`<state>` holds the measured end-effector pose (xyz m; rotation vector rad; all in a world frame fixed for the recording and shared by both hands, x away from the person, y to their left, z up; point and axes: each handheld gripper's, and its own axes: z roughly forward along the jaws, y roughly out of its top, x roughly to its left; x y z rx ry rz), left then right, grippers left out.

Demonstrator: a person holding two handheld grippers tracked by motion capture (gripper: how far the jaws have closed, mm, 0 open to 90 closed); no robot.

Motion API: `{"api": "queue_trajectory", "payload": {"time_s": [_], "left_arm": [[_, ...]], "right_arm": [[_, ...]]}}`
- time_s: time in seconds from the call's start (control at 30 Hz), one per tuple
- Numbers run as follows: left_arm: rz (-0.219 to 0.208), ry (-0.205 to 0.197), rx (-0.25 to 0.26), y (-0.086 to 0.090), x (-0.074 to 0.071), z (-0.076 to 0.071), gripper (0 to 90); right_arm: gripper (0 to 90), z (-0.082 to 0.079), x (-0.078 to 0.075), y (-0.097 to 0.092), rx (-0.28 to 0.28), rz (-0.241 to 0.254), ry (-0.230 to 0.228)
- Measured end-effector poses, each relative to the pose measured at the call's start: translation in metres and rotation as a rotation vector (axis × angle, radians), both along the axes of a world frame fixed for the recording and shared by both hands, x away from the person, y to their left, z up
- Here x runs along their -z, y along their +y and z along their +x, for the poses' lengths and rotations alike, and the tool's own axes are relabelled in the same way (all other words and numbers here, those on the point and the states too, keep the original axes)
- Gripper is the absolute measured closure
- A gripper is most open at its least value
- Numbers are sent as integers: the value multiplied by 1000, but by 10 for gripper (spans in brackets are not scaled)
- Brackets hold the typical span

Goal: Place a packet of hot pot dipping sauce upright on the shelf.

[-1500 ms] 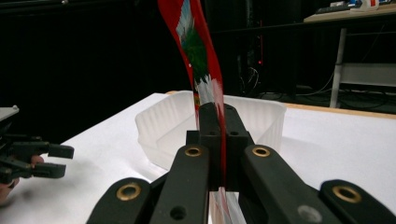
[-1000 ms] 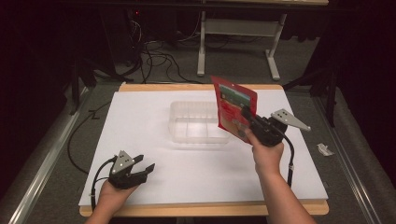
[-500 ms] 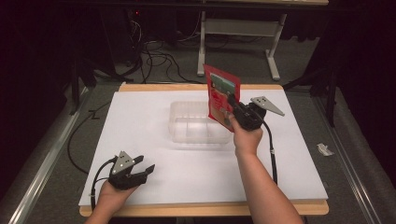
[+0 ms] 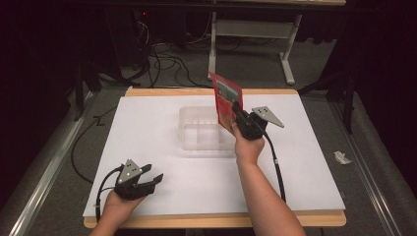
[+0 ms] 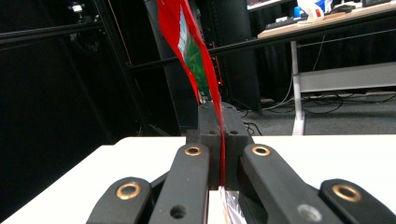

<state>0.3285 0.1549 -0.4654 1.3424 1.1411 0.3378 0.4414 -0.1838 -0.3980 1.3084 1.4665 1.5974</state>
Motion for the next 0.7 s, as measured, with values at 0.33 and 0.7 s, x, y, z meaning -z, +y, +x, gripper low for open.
{"api": "queue_trajectory", "payload": {"time_s": [0.33, 0.7], "left_arm": [[2, 5, 6, 0, 1, -1, 425], [9, 11, 11, -1, 1, -1, 425]], "right_arm": [[900, 1, 16, -4, -23, 10, 23], [900, -5, 16, -9, -63, -101, 35]]}}
